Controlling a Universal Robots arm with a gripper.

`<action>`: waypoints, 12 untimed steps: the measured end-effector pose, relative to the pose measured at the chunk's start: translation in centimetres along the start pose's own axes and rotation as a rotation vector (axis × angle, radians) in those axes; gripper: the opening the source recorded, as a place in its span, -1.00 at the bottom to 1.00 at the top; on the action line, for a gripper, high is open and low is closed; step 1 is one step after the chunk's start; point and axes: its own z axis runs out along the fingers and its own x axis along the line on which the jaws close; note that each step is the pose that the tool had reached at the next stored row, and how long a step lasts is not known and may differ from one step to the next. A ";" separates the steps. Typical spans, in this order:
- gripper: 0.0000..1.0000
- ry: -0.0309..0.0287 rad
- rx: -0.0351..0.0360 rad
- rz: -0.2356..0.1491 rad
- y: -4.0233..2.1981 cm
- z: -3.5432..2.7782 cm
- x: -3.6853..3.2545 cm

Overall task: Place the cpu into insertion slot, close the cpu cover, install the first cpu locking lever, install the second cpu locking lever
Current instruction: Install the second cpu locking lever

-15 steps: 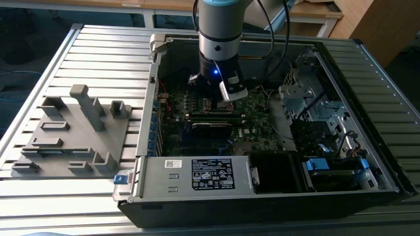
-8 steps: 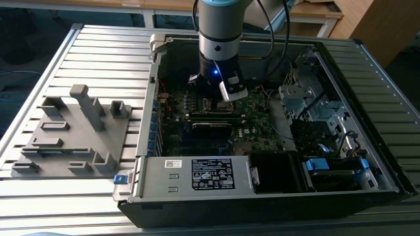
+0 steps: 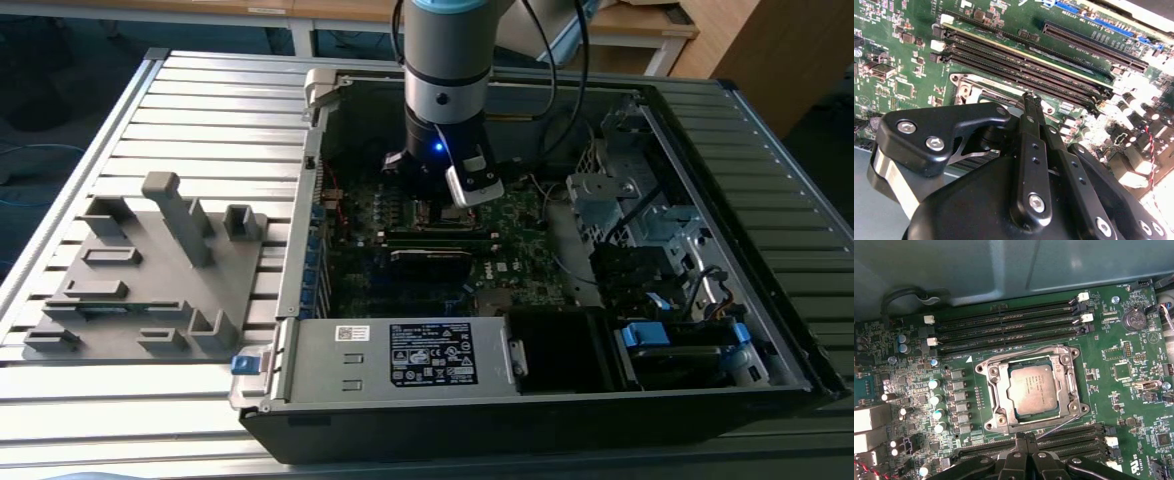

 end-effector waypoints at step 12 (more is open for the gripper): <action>-0.80 0.0000 0.0000 0.000 -0.01 0.13 0.01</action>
